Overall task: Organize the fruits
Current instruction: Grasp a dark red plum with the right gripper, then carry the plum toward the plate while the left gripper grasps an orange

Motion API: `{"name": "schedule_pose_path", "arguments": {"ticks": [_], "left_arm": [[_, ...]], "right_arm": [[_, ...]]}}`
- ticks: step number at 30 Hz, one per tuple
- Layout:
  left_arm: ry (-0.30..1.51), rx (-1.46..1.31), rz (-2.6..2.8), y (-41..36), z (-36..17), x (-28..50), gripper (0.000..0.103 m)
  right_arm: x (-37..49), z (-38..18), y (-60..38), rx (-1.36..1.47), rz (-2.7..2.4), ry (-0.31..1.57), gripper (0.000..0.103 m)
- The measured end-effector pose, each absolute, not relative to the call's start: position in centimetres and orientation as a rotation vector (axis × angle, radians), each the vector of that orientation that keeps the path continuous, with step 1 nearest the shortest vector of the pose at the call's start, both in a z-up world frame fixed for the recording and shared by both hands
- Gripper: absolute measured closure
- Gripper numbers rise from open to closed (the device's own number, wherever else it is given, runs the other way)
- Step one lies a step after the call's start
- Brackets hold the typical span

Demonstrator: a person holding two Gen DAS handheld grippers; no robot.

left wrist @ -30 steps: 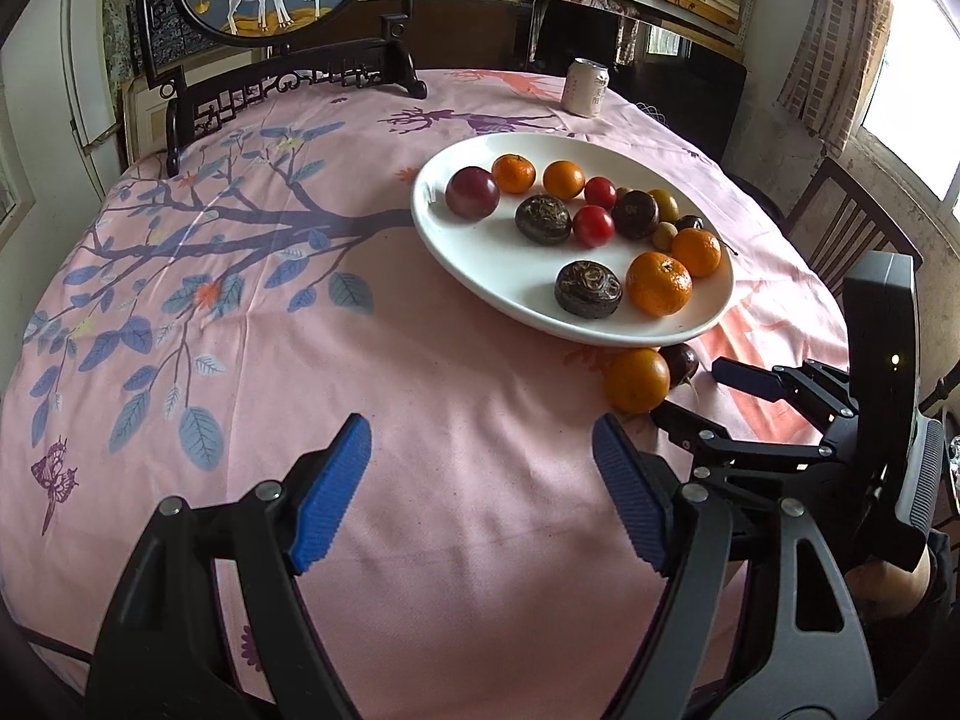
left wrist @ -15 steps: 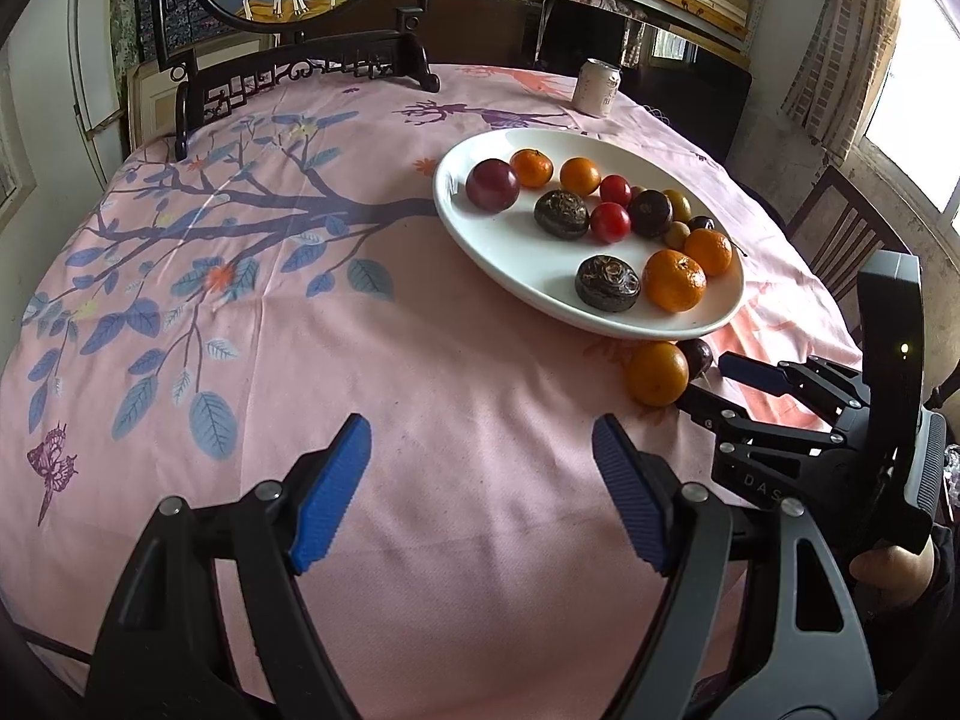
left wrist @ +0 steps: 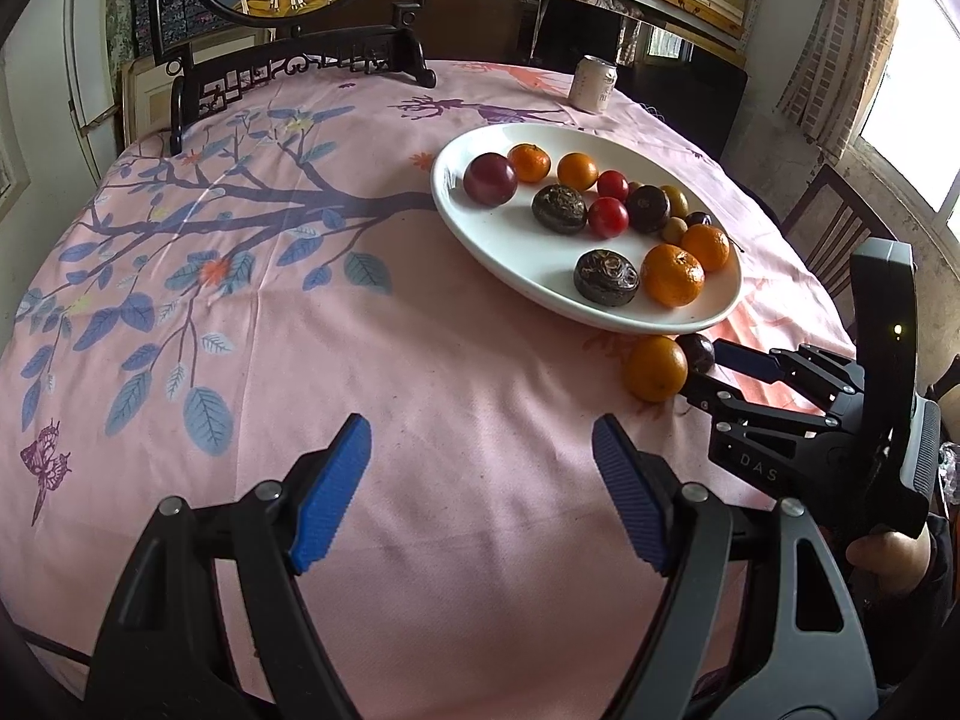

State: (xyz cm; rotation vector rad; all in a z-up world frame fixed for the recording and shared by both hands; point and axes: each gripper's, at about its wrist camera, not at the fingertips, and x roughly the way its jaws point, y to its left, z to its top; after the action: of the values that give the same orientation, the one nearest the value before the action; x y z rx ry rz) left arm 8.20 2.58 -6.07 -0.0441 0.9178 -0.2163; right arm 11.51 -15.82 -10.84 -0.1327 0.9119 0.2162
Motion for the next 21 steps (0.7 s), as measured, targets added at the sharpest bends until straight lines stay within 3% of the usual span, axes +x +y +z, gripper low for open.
{"name": "schedule_pose_path", "arguments": {"ticks": [3,21], "left_arm": [[0.918,-0.057,-0.215,3.2,-6.1,8.2,0.025],[0.937,-0.050,-0.237,2.7,-6.1,7.8,0.025]], "right_arm": [[11.6,-10.8,-15.7,-0.127,0.241,0.920,0.069],[8.9,-8.4,-17.1,-0.086,0.202,0.865,0.072]]}}
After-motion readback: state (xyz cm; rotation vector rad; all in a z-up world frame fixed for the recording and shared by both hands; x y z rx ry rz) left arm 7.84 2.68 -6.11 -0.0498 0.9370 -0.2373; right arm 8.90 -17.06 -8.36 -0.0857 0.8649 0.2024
